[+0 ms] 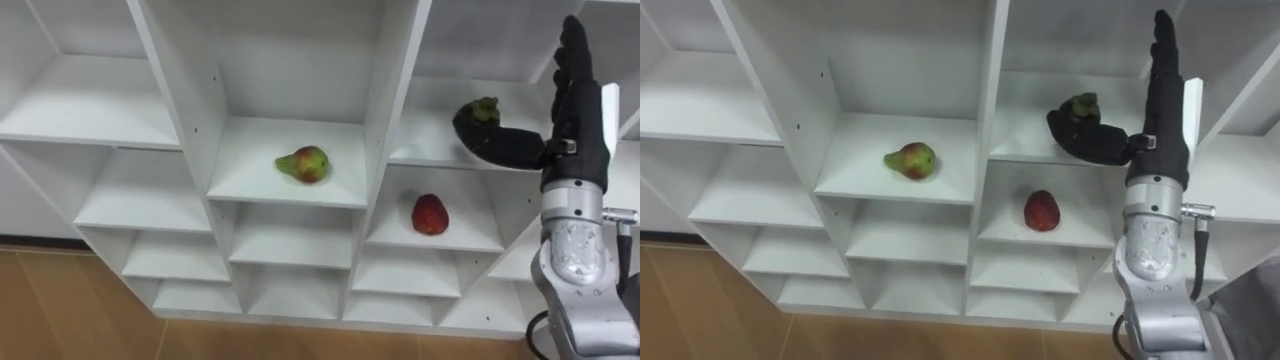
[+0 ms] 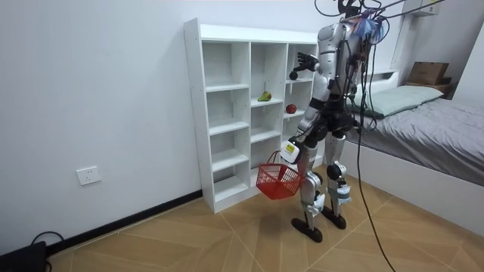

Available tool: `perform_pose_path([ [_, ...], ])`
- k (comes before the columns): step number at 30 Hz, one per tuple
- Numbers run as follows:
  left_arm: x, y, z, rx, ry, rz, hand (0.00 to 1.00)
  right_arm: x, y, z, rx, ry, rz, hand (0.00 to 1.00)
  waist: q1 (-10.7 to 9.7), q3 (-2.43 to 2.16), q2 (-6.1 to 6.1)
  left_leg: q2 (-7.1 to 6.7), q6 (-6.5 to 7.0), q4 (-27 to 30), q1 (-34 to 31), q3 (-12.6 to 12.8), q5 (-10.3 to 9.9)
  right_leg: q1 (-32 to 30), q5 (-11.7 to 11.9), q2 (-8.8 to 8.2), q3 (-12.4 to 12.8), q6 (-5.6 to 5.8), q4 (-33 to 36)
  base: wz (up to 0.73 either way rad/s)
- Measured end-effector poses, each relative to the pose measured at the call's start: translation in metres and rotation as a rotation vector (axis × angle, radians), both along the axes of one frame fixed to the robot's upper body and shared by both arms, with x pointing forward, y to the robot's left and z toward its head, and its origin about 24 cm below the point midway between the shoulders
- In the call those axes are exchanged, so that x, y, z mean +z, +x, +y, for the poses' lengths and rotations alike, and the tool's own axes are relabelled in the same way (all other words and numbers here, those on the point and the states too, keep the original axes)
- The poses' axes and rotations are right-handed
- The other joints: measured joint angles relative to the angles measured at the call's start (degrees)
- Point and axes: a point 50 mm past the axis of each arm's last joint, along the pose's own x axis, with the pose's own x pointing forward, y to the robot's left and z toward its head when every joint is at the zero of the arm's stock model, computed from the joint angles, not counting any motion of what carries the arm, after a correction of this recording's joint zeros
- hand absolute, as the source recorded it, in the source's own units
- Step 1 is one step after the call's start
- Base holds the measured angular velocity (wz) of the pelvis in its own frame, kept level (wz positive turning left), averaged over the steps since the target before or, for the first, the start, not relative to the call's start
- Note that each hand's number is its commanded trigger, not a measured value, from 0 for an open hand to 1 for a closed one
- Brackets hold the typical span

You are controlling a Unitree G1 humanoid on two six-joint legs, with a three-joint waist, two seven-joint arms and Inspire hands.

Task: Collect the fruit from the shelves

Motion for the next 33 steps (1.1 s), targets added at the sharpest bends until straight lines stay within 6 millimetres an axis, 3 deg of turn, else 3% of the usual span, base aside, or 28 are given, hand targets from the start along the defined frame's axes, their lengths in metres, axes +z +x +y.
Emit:
perform_pose_path([
  [17, 0.000, 0.006, 0.000, -0.015, -0.017, 0.018, 1.00, -0.004, 0.012, -0.010, 0.001, -0.025, 0.073, 0.00, 0.6, 0.00, -0.01, -0.67, 0.42, 0.0, -0.3, -1.1, 0.3, 0.1, 0.0, -0.57, -0.8, 0.02, 0.0, 0.02],
  [33, 0.000, 0.006, 0.003, -0.022, -0.035, 0.024, 1.00, -0.030, 0.016, -0.022, -0.007, -0.024, 0.214, 0.00, 0.6, 0.06, -0.02, -0.71, 0.40, 0.7, -0.5, -1.6, 0.4, 0.9, 0.0, -0.59, -1.1, 0.04, 0.0, 0.01],
])
